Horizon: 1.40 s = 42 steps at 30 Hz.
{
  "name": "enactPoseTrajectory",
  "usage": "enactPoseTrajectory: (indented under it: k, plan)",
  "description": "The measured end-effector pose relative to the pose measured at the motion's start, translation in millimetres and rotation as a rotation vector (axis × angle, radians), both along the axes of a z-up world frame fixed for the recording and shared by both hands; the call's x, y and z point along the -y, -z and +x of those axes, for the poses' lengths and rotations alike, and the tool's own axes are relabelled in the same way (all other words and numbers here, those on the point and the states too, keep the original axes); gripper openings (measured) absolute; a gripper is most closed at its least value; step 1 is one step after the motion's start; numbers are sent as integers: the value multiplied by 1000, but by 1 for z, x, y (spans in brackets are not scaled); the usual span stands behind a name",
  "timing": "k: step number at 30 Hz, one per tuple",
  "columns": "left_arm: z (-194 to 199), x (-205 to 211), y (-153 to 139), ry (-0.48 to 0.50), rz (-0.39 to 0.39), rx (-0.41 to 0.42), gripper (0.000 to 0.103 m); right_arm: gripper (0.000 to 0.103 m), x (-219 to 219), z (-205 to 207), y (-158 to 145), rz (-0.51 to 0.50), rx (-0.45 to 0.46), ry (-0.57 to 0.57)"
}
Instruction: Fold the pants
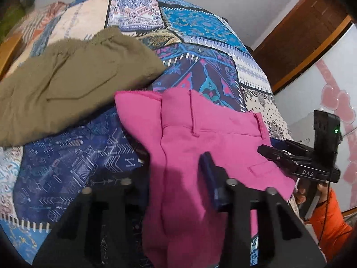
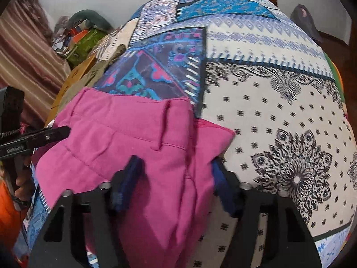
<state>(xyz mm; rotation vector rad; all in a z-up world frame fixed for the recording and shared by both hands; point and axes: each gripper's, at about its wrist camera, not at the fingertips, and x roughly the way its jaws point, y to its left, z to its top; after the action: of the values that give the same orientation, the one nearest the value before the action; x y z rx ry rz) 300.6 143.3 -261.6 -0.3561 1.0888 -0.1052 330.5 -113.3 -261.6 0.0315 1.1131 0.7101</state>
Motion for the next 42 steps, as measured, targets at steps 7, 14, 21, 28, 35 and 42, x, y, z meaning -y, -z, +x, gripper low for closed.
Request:
enactPoseTrajectory:
  k: [7, 14, 21, 28, 35, 42]
  plan:
    - [-6, 21, -18, 38, 144, 54, 18, 17, -5, -4, -17, -47, 106, -4]
    - [-24, 33, -53, 59, 218, 147, 16, 13, -2, -14, -53, -13, 174, -2]
    - [-53, 27, -97, 27, 254, 244, 15, 13, -14, -35, -100, 12, 278, -19]
    - [-82, -3, -140, -37, 271, 323, 15, 13, -46, -45, -142, 52, 365, -55]
    - [-102, -49, -169, -116, 298, 367, 15, 13, -93, -46, -169, 88, 423, -109]
    - [-105, -105, -182, -172, 310, 371, 15, 12, -145, -41, -188, 108, 494, -171]
